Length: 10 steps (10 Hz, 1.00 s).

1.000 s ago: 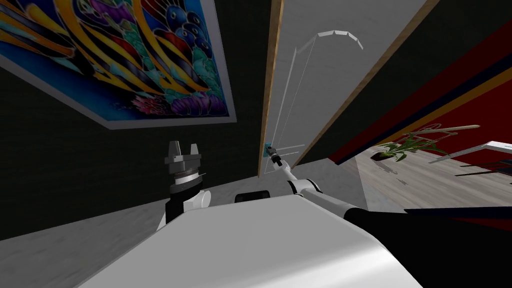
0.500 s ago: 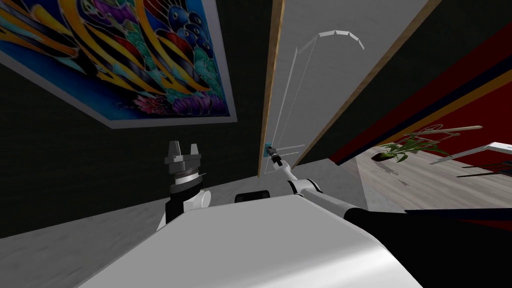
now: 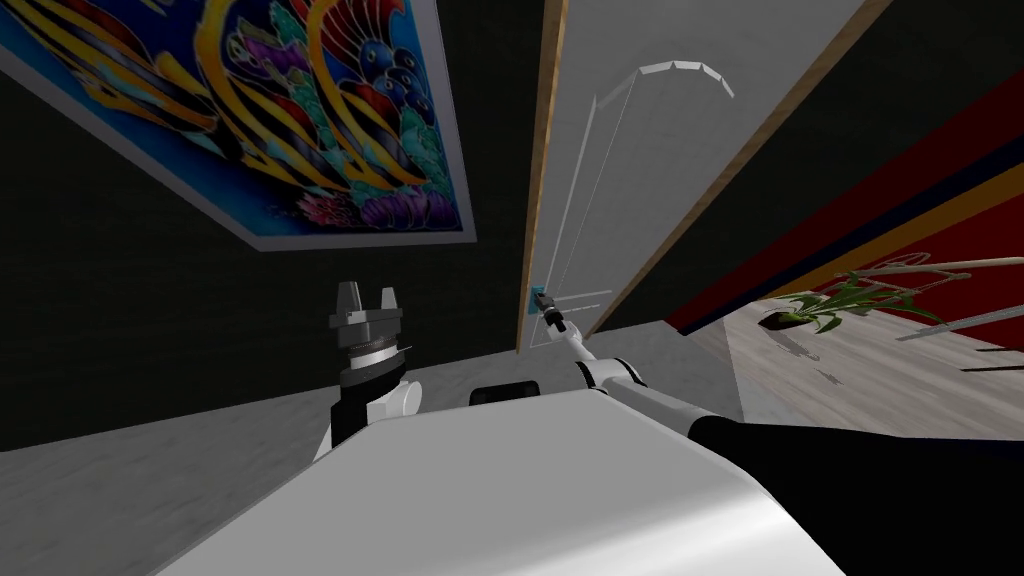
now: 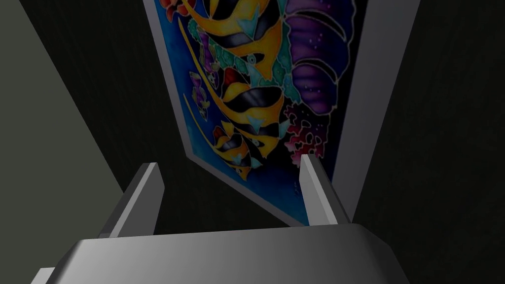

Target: Pull the door open

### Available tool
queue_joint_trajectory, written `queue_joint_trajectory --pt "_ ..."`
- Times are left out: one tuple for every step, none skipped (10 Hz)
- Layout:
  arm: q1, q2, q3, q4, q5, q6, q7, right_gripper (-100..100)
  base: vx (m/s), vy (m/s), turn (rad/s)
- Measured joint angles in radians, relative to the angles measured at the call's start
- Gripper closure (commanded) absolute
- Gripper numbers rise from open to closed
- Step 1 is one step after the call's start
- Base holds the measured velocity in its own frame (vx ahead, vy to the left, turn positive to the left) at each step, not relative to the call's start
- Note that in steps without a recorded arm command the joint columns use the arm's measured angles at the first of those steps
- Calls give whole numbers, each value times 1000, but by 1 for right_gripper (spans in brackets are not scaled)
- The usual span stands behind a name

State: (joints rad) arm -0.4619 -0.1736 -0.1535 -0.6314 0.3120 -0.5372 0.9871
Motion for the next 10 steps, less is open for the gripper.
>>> queue_joint_trajectory --pt "2 -2 1 -3 -12 2 -24 100 -49 -33 99" --pt "3 -4 3 -5 -26 3 -51 100 -53 -43 78" --pt "3 -6 4 -5 -39 2 -77 100 -58 -44 83" --pt "4 -8 6 -8 -52 3 -105 100 -58 -45 112" --pt "9 -9 9 -16 -67 6 -133 100 -42 -29 45" --pt "4 -10 8 -8 -75 4 -150 100 -35 -19 63" --pt "3 -12 9 -2 -87 0 -172 100 -54 -33 115" --pt "6 -15 10 -8 -102 2 -199 100 -42 -32 37" --pt "8 -15 12 -12 -109 3 -219 100 -34 -32 73" --pt "13 -17 14 -18 -120 5 -244 100 -53 -47 96"
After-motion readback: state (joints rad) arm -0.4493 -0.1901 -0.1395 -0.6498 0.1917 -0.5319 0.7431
